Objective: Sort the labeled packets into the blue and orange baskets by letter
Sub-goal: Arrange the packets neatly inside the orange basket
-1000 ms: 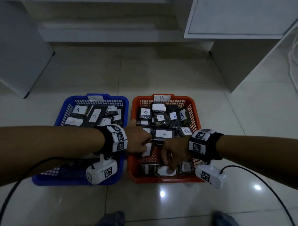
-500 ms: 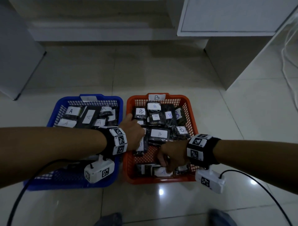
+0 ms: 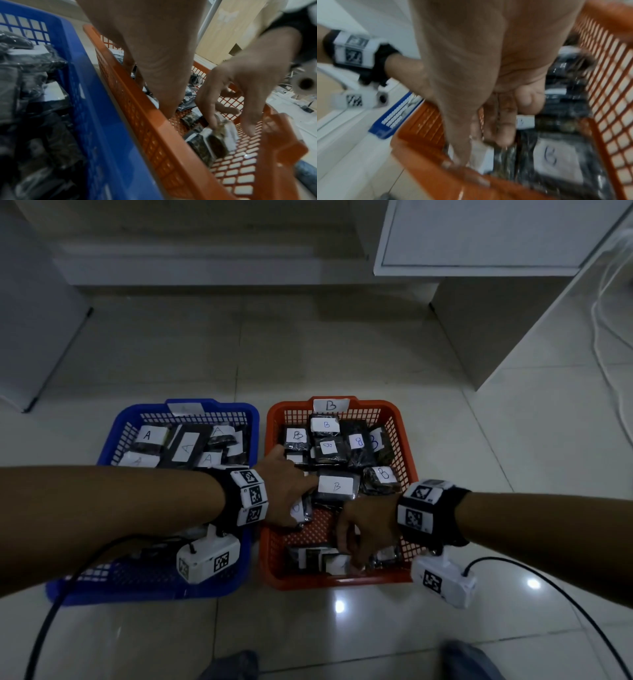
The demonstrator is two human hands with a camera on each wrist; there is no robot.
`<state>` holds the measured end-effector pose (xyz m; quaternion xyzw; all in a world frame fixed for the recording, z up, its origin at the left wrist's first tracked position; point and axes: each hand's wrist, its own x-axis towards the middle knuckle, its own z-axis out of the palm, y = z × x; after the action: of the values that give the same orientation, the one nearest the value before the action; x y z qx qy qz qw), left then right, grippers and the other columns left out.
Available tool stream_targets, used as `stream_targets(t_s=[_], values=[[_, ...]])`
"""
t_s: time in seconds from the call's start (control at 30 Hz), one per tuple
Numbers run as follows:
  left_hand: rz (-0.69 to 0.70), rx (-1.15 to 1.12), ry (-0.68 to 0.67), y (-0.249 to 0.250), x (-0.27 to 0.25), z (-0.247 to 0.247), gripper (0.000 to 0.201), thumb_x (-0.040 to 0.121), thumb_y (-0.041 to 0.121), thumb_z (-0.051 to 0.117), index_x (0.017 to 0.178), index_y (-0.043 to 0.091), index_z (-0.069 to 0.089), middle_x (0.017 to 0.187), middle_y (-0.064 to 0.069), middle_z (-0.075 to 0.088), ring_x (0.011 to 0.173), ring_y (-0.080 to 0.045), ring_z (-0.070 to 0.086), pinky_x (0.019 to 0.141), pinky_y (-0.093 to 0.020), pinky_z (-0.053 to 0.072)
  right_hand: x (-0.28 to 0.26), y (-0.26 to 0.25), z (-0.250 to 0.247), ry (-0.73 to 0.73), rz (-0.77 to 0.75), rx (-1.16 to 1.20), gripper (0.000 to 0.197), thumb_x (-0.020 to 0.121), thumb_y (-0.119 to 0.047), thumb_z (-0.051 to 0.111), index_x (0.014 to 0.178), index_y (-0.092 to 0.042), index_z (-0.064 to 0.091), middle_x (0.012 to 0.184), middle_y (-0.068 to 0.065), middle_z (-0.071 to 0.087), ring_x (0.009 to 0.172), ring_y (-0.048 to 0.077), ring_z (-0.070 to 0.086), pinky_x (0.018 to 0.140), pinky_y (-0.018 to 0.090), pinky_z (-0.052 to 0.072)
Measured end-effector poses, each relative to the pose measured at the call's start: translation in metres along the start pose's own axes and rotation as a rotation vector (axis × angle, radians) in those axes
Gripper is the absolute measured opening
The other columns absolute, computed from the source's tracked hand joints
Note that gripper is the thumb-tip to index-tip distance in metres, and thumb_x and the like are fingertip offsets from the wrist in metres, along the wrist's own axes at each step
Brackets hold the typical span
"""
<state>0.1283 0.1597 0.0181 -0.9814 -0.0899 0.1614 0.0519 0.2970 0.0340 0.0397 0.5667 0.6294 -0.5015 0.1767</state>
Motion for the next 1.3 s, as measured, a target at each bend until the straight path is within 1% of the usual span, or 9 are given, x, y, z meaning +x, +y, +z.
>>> stream_targets(t_s=[0.1,0.27,0.47,0.6,0.77,0.87,0.97,1.07,1.3], values=[[-0.004,0.008,-0.046,-0.001,0.002,0.0,0.073,0.072,0.074,0.059,0.126,0.028,0.044,0.105,0.005,0.068,0.096,-0.022,0.061,0.092,-0.04,0.025,0.002,-0.002,0.005,0.04,-0.028,-0.004,0.027,0.079,-0.026,0.083,0.101,-0.019,0.07,0.098,-0.005,0.068,0.088,0.014,0.064,0.079,0.029,0.055],[-0.011,-0.004,-0.04,-0.002,0.001,0.006,0.077,0.07,0.076,0.059,0.127,0.026,0.047,0.11,0.005,0.067,0.099,-0.021,0.06,0.088,-0.037,0.021,0.0,0.007,0.001,0.047,-0.037,0.041,0.023,0.079,-0.024,0.082,0.097,-0.02,0.068,0.102,0.002,0.072,0.089,0.018,0.068,0.081,0.034,0.059],[-0.006,-0.02,-0.001,-0.002,0.003,-0.003,0.066,0.07,0.072,0.057,0.117,0.025,0.05,0.109,0.003,0.056,0.096,-0.019,0.053,0.085,-0.038,0.026,-0.005,0.009,-0.028,0.326,-0.05,0.113,0.019,0.086,-0.016,0.076,0.103,-0.01,0.071,0.093,-0.002,0.073,0.071,0.003,0.063,0.063,0.01,0.05],[0.004,-0.026,-0.056,-0.006,0.004,-0.009,0.061,0.074,0.072,0.058,0.115,0.028,0.053,0.111,0.005,0.058,0.102,-0.019,0.055,0.087,-0.039,0.025,0.003,0.0,-0.028,0.423,-0.015,-0.125,0.017,0.089,-0.023,0.071,0.105,-0.02,0.073,0.103,-0.005,0.073,0.089,0.012,0.067,0.079,0.025,0.054],[0.006,-0.057,-0.092,-0.009,0.001,-0.003,0.054,0.074,0.061,0.066,0.115,0.03,0.052,0.106,0.008,0.065,0.095,-0.018,0.059,0.086,-0.039,0.024,0.016,-0.015,-0.011,0.461,-0.015,-0.391,0.014,0.097,-0.029,0.059,0.088,-0.02,0.065,0.078,0.001,0.057,0.073,0.024,0.062,0.065,0.034,0.053],[0.003,-0.068,-0.093,-0.009,0.002,0.001,0.052,0.074,0.057,0.067,0.115,0.03,0.05,0.106,0.007,0.065,0.097,-0.018,0.059,0.089,-0.04,0.026,0.022,-0.01,-0.007,0.499,-0.015,-0.396,0.023,0.098,-0.026,0.057,0.076,-0.018,0.059,0.071,0.0,0.054,0.066,0.022,0.056,0.056,0.028,0.043],[-0.006,-0.084,-0.094,-0.01,0.003,0.002,0.054,0.075,0.057,0.066,0.118,0.03,0.049,0.108,0.006,0.064,0.099,-0.019,0.059,0.088,-0.04,0.026,0.024,-0.003,-0.003,0.528,-0.064,-0.422,0.02,0.096,-0.017,0.056,0.085,-0.01,0.071,0.084,0.005,0.066,0.071,0.023,0.06,0.059,0.03,0.043],[-0.006,-0.107,-0.087,-0.01,0.003,0.005,0.053,0.074,0.058,0.067,0.116,0.032,0.048,0.106,0.008,0.064,0.098,-0.018,0.058,0.086,-0.04,0.024,0.024,0.002,-0.002,0.545,-0.123,-0.452,0.019,0.097,-0.016,0.056,0.099,-0.006,0.071,0.109,0.01,0.061,0.086,0.028,0.063,0.062,0.032,0.041],[0.009,-0.09,-0.076,-0.009,0.003,0.005,0.054,0.074,0.057,0.068,0.117,0.029,0.05,0.106,0.007,0.062,0.097,-0.018,0.057,0.087,-0.041,0.026,0.028,0.004,-0.007,0.514,-0.154,-0.483,0.018,0.095,-0.011,0.054,0.094,-0.004,0.071,0.099,0.013,0.064,0.082,0.031,0.065,0.067,0.04,0.054]])
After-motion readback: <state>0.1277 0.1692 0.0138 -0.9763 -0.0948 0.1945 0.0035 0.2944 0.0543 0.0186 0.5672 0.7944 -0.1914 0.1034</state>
